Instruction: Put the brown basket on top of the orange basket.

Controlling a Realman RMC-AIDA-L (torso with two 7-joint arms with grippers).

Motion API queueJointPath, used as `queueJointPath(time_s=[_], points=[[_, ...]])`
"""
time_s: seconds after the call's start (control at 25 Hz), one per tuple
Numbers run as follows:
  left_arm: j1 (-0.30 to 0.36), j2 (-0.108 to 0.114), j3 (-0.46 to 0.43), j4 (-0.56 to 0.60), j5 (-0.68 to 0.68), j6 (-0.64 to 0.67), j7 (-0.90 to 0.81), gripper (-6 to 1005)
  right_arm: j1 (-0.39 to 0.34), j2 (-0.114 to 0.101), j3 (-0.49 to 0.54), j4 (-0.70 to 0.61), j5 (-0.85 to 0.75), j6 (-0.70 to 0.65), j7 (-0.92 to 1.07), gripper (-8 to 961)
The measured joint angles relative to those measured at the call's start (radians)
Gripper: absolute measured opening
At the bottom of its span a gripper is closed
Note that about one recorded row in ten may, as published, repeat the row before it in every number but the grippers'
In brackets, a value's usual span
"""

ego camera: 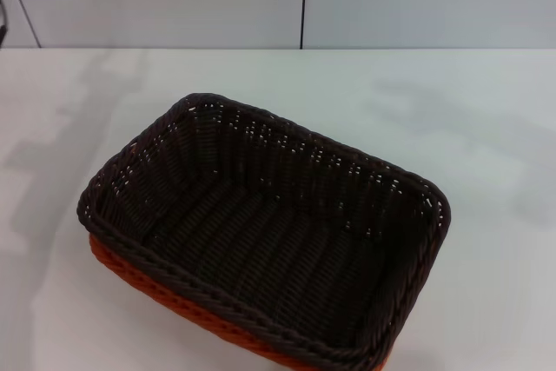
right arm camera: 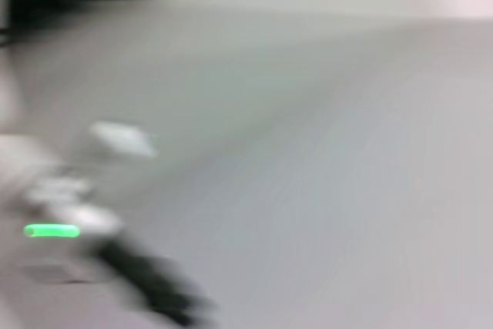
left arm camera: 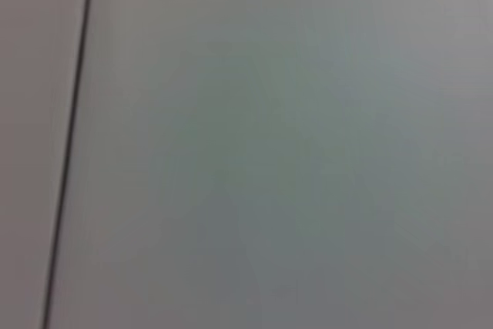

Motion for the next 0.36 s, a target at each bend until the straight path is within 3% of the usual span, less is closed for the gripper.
queueJointPath(time_s=[0.08,0.2,0.36], points=[[0.023,0.000,-0.002,0.000,-0.003,0.031,-0.005,571,-0.072,0.022,0.030,0.166,0.199,-0.095,-0.136,564],[0.063,0.000,-0.002,-0.001,-0.025,0.084,-0.010,571,-0.116,0.039,0.033,0.277,0.336,-0.154,-0.218,564],[0.106,-0.001,-0.002,-0.009,-0.057,0.143,-0.010,571,-0.138,0.046,0.057,0.532,0.592,-0.206,-0.335,564]])
